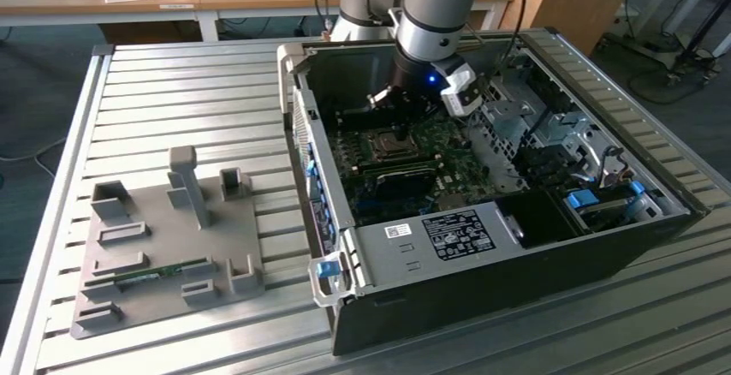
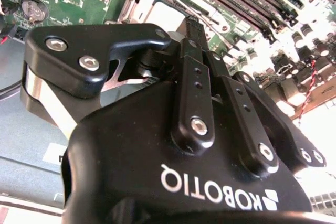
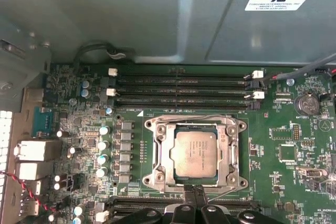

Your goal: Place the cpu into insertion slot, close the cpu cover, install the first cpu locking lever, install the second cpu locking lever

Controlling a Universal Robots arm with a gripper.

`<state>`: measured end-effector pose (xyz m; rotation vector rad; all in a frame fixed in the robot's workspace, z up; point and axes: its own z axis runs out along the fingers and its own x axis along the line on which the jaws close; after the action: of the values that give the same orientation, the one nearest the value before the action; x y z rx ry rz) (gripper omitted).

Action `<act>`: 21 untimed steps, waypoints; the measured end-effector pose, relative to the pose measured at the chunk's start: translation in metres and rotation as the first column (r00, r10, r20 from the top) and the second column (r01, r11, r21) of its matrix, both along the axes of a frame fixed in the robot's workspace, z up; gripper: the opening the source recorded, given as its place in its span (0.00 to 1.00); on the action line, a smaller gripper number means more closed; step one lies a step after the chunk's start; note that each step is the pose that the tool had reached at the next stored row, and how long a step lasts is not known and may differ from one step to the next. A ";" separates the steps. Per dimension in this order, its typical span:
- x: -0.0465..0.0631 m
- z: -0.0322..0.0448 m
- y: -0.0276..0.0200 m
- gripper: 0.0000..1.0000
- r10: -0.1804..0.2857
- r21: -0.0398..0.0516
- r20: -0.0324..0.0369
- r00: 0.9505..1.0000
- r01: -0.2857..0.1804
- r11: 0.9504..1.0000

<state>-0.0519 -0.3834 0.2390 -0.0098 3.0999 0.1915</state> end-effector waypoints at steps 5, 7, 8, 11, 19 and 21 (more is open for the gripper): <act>0.000 0.0027 -0.0007 0.11 0.000 0.000 0.000 1.000 0.000 1.000; 0.000 0.0041 -0.0009 0.11 0.000 0.000 0.000 1.000 0.000 1.000; 0.000 0.0044 -0.0010 0.11 0.000 0.000 0.000 1.000 0.000 1.000; 0.000 0.0048 -0.0010 0.11 0.000 0.000 0.000 1.000 0.000 1.000; 0.000 0.0068 -0.0013 0.11 0.000 0.000 0.000 1.000 0.000 1.000; 0.000 0.0069 -0.0013 0.11 0.000 0.000 0.000 1.000 0.000 1.000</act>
<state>-0.0519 -0.3847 0.2458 -0.0100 3.0999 0.1916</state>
